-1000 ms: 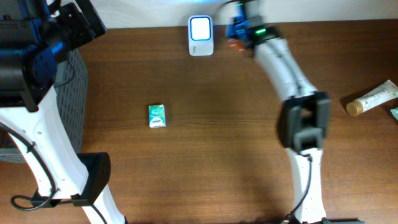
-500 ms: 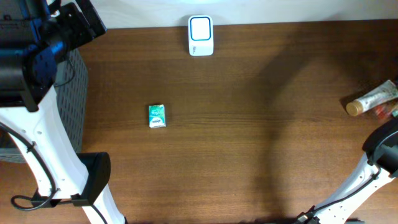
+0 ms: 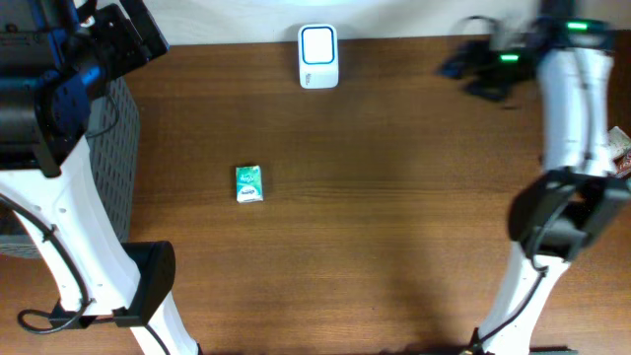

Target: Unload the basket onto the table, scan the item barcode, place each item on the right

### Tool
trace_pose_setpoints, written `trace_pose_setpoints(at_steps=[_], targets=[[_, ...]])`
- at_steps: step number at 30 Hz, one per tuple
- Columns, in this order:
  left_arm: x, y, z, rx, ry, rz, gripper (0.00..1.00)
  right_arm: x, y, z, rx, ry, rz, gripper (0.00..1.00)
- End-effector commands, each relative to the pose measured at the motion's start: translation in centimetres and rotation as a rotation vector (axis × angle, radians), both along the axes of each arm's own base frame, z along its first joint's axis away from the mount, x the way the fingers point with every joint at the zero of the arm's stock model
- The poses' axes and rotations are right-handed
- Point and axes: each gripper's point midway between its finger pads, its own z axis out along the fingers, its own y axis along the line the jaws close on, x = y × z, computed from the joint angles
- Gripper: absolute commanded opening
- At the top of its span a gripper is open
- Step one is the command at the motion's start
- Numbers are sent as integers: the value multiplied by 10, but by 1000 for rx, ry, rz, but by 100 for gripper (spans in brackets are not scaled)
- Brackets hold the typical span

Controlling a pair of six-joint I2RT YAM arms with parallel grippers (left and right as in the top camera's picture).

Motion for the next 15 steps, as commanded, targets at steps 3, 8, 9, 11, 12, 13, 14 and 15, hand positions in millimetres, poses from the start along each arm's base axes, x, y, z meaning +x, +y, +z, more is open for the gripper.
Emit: trace_pose_setpoints(at_steps=[3, 8, 9, 11, 12, 13, 14, 15], targets=[[-1, 1, 1, 13, -1, -8, 99, -57, 174, -44, 61, 118, 369, 70], [-1, 1, 1, 13, -1, -8, 99, -109, 284, -112, 94, 249, 407, 70], [-1, 1, 1, 13, -1, -8, 99, -120, 300, -122, 98, 254, 420, 70], [-1, 1, 1, 13, -1, -8, 99, -135, 329, -138, 119, 252, 422, 70], [-1, 1, 1, 13, -1, -8, 99, -136, 338, -145, 117, 241, 405, 69], [-1, 1, 1, 13, -1, -8, 99, -136, 345, -152, 101, 229, 379, 68], [-1, 1, 1, 13, -1, -8, 99, -135, 350, -158, 90, 216, 360, 67], [-1, 1, 1, 14, -1, -7, 99, -135, 352, -159, 82, 212, 346, 64]])
